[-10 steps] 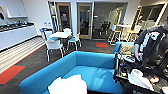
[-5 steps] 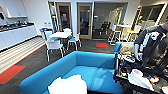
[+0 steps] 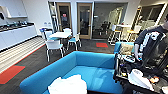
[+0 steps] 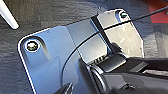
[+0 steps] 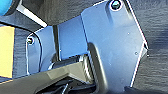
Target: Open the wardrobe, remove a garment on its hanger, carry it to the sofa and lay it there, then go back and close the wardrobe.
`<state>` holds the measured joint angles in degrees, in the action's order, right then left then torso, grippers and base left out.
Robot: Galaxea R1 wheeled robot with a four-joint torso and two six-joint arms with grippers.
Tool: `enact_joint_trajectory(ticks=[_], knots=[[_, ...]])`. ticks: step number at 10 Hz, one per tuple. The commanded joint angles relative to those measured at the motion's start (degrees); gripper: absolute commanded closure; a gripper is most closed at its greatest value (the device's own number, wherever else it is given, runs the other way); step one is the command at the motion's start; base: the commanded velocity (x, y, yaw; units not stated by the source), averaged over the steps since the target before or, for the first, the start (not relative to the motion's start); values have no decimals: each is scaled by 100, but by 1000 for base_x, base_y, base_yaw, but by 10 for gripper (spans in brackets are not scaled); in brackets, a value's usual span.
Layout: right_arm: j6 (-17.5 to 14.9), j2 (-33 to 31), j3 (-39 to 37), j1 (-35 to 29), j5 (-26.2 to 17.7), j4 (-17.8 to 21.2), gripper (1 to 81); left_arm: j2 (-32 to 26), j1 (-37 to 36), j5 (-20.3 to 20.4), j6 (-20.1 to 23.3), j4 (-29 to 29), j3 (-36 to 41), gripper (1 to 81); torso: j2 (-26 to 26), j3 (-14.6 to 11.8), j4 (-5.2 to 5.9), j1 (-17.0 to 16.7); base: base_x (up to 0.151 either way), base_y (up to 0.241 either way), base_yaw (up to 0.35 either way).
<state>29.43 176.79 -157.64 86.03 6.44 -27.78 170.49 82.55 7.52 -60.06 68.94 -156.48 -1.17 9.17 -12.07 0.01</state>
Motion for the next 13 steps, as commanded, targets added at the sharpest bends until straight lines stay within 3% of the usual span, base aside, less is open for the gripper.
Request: enact_joint_trajectory(ticks=[1, 4, 13], knots=[[-7, -1, -20, -186, -231, -25, 10, -49, -209, -207, 21, -3, -14, 10, 0, 0, 0, 0, 0, 0, 0], [-16, -9, -38, -195, -239, -25, 10, -32, -209, -207, 39, -21, -14, 10, 0, 0, 0, 0, 0, 0, 55], [-16, 8, -47, -186, -239, -25, 10, -84, -209, -198, 39, -56, -14, 10, 2, 2, 0, 7, 0, 0, 309]])
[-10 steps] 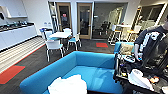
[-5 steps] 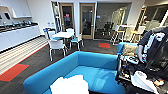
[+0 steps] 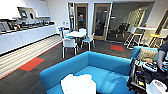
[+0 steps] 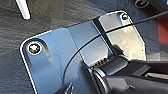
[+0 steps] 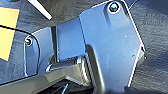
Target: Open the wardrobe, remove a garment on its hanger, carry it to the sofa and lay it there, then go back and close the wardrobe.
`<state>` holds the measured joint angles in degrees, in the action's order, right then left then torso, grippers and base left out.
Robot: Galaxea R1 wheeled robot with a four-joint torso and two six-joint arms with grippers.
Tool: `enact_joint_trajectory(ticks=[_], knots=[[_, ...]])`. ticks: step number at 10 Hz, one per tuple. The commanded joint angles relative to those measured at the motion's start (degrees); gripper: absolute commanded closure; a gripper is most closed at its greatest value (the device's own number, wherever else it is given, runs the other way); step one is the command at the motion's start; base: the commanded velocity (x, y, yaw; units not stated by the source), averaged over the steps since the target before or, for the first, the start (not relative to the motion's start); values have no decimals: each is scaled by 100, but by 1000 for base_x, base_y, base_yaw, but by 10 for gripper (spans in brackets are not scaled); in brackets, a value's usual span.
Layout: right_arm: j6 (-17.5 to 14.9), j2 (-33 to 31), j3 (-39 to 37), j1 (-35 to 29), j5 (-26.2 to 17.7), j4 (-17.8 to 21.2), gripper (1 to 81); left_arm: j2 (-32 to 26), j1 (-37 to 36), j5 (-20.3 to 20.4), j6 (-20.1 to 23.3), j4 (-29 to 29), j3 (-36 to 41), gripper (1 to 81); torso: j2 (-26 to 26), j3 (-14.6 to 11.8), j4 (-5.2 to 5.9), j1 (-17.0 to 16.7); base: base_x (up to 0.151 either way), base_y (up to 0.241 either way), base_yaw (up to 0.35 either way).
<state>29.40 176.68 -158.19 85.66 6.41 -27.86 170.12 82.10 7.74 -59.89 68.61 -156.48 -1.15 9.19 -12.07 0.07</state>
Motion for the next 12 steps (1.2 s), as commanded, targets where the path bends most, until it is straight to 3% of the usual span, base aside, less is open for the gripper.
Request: enact_joint_trajectory(ticks=[1, 12], knots=[[-14, 19, 8, -150, -246, -18, 10, -39, -164, -220, 21, -23, -14, 10, 2, 0, 0, 0, 0, 0, 303], [-14, 28, 8, -167, -246, -18, 10, -4, -172, -220, 30, -14, -14, 10, -4, -2, 0, -7, 0, 0, 243]])
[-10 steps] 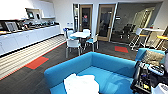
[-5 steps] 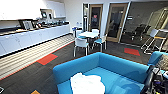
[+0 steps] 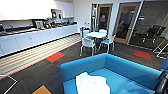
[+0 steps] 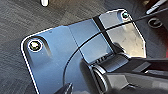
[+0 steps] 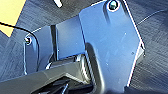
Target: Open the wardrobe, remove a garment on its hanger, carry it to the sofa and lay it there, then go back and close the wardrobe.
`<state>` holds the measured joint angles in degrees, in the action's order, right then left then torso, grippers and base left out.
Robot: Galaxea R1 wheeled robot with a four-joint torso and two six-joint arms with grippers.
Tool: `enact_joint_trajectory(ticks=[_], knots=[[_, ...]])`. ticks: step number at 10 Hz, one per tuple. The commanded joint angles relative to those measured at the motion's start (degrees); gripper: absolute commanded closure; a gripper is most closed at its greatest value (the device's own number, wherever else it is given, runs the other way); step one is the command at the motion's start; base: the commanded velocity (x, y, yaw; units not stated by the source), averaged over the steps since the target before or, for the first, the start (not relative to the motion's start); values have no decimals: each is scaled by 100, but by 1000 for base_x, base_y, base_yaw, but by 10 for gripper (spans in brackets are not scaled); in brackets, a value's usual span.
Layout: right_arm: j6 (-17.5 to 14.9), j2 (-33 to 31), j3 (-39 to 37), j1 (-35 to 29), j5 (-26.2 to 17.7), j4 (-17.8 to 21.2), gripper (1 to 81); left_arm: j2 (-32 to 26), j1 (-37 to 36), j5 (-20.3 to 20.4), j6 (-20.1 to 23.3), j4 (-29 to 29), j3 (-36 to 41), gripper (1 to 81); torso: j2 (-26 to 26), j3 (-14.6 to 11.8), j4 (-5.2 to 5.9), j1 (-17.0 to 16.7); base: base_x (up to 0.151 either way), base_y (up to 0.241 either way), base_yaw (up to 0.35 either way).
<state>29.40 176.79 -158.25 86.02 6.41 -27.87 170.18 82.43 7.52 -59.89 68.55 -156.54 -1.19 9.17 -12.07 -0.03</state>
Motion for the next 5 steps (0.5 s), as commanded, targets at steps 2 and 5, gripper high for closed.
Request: enact_joint_trajectory(ticks=[2, 5], knots=[[-14, 17, 14, -203, -246, -17, 10, -10, -205, -198, 30, 1, -8, 10, 0, 0, 0, 3, 0, 0, 205], [-14, 8, 6, -202, -246, -17, 10, -10, -205, -198, 30, 9, -8, 10, 0, 0, 0, 3, 0, 0, 205]])
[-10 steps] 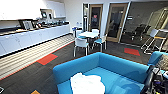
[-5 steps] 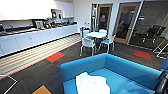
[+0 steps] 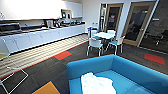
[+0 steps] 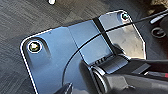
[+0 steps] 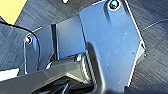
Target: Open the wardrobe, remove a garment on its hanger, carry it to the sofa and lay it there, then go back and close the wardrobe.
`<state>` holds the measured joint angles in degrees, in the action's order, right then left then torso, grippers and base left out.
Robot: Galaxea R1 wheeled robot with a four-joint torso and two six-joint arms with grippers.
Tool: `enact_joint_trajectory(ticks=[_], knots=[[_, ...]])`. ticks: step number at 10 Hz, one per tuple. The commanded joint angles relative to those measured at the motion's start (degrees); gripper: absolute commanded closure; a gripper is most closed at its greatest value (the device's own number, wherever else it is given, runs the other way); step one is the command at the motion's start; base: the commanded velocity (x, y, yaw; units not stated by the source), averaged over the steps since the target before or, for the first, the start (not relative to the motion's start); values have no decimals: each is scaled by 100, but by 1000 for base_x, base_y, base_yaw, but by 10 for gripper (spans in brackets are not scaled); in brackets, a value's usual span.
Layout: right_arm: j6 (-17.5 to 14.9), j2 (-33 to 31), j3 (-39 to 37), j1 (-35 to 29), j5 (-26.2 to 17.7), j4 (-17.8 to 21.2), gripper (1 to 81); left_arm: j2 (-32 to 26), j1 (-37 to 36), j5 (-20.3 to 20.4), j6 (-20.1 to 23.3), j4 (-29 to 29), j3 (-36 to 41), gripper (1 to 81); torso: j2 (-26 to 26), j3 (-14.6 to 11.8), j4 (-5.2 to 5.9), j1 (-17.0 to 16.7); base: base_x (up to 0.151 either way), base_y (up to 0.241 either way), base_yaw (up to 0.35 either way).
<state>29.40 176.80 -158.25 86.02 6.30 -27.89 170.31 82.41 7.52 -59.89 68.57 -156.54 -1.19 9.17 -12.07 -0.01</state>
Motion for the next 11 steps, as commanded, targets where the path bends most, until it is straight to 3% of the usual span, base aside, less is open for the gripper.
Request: enact_joint_trajectory(ticks=[1, 11], knots=[[-14, 7, 6, -203, -235, -15, 10, -41, -203, -198, 30, 7, -8, 10, 0, 0, 0, 1, 0, 0, 205], [-5, 7, 5, -212, -270, -15, 10, -50, -185, -198, 39, 25, -26, 10, 0, 0, 0, 1, 0, 0, 205]])
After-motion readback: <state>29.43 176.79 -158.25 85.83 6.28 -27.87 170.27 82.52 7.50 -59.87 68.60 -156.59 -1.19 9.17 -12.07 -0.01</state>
